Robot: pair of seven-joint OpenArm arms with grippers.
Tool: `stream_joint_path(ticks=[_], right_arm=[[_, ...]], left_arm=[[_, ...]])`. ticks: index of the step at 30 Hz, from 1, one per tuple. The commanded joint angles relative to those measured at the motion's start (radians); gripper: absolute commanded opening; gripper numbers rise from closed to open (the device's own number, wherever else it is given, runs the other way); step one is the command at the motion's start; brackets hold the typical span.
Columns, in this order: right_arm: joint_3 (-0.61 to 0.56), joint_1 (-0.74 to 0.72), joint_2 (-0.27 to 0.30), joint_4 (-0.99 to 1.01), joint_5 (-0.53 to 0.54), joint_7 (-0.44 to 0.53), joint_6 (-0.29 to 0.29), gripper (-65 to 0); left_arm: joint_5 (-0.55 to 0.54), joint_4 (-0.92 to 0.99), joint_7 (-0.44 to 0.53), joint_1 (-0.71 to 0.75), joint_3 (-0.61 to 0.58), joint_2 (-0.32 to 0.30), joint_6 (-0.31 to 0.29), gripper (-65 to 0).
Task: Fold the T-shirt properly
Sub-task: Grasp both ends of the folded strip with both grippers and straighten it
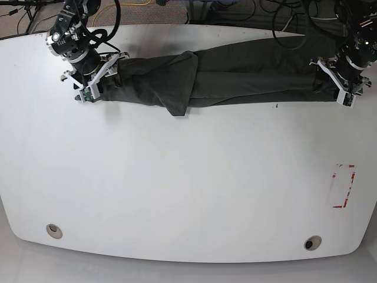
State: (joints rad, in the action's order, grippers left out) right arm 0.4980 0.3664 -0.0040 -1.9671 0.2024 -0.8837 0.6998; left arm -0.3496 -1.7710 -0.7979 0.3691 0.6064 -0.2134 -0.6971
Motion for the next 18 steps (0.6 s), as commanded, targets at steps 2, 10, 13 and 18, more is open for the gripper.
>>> stream_joint_path(ticks=[2,10,13,18], right_arm=[[-0.006,-0.005,-0.008,0.027,-0.047,0.062,-0.002,-33.8],[0.011,-0.039,0.003,0.177,-0.056,0.126,-0.002,-33.8],[0.031,-0.048,0.031,0.232,-0.050,0.128,-0.002,-33.8],[0.037,-0.102,0.066,0.309,-0.054,0.160,-0.002,-33.8]], left_arm=[[-0.007,0.064,0.011,-0.002,-0.004,-0.007,-0.001,-28.5],[0.011,0.205,0.011,-0.046,-0.070,-0.041,-0.001,-28.5],[0.044,0.228,0.011,-0.078,-0.093,-0.041,-0.001,-28.5],[0.109,0.263,0.011,-0.129,-0.112,-0.041,-0.001,-28.5]])
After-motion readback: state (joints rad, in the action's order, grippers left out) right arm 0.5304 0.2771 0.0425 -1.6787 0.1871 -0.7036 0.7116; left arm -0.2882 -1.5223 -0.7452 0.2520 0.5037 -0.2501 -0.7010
